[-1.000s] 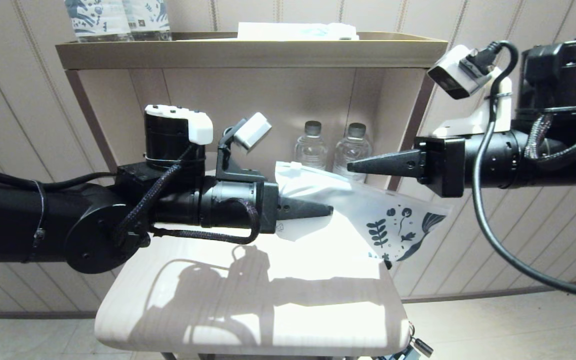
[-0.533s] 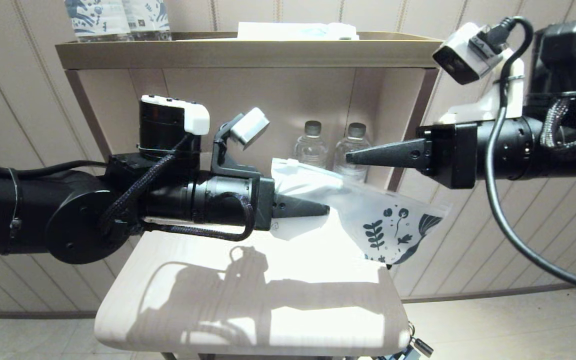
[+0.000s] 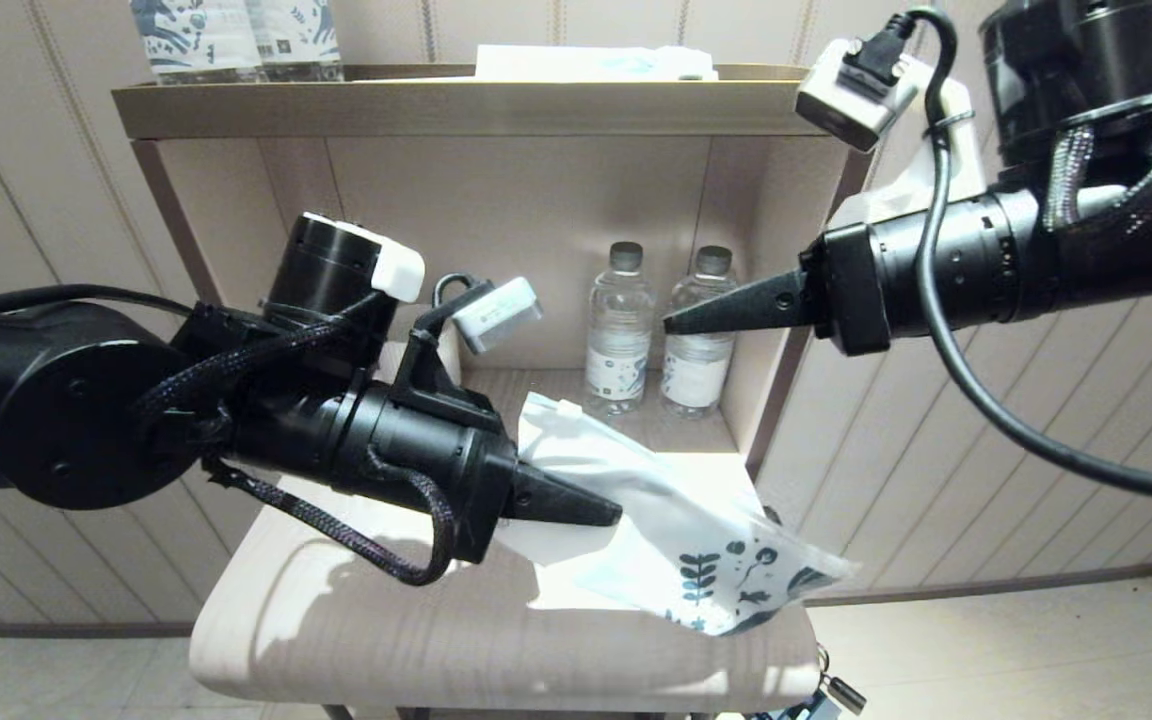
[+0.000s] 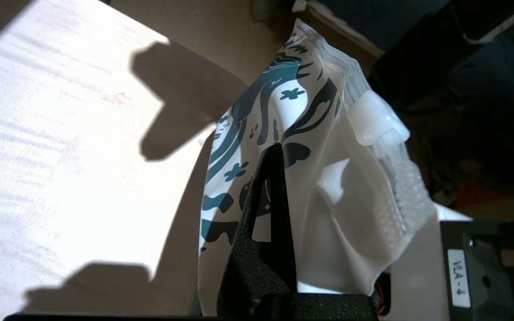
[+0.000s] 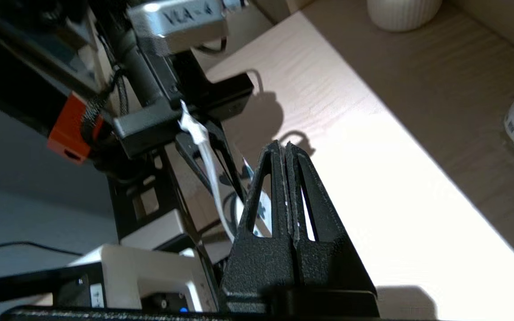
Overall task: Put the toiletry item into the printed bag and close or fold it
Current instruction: Hand it to the other hand
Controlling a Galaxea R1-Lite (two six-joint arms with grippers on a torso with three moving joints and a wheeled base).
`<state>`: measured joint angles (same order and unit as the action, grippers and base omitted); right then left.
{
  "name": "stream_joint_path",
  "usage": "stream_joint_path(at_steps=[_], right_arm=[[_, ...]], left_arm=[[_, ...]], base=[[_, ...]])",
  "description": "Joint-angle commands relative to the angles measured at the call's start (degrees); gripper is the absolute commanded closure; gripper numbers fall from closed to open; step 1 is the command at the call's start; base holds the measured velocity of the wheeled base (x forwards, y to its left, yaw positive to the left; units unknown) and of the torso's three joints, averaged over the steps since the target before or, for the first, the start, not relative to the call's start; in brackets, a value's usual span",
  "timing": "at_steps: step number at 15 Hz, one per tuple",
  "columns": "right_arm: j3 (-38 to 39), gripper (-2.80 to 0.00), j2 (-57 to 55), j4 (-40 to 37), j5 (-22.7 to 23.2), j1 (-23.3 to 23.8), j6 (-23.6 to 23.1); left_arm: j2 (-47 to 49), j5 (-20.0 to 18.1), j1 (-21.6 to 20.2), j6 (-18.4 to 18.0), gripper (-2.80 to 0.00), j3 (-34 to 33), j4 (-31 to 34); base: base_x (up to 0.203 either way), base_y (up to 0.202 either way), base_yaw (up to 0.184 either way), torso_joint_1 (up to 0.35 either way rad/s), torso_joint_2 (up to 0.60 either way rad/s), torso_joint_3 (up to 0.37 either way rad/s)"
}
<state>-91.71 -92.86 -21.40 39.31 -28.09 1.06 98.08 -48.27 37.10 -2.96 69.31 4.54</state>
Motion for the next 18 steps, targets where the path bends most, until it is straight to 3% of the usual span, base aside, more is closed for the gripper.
stream_joint_path(at_steps=[1, 6, 7, 13, 18], right_arm=[[-3.5, 0.00, -2.7, -4.8, 0.2, -1.0, -2.4], [-5.8, 0.00, -5.5, -7.0, -1.1, -4.2, -4.9], [-6.4, -2.80, -5.7, -7.0, -1.0, -4.2, -4.9], [-6.5, -2.80, -5.7, -7.1, -1.0, -4.2, -4.8], [-5.8, -2.80, -5.1, -7.0, -0.9, -8.6, -4.9]], left_arm=[[-0.4, 0.1, -0.1, -3.2, 0.00, 1.8, 2.9], [0.5, 0.4, -0.1, -3.5, 0.00, 2.5, 2.7], [0.5, 0.4, -0.1, -3.5, 0.00, 2.5, 2.7], [0.7, 0.3, -0.1, -3.5, 0.00, 2.1, 2.7], [0.8, 0.2, -0.1, -3.3, 0.00, 2.2, 2.7]], base=[[0.000, 0.000, 0.000, 0.000, 0.00, 0.000], [0.000, 0.000, 0.000, 0.000, 0.00, 0.000], [0.000, 0.000, 0.000, 0.000, 0.00, 0.000], [0.000, 0.000, 0.000, 0.000, 0.00, 0.000], [0.000, 0.000, 0.000, 0.000, 0.00, 0.000]])
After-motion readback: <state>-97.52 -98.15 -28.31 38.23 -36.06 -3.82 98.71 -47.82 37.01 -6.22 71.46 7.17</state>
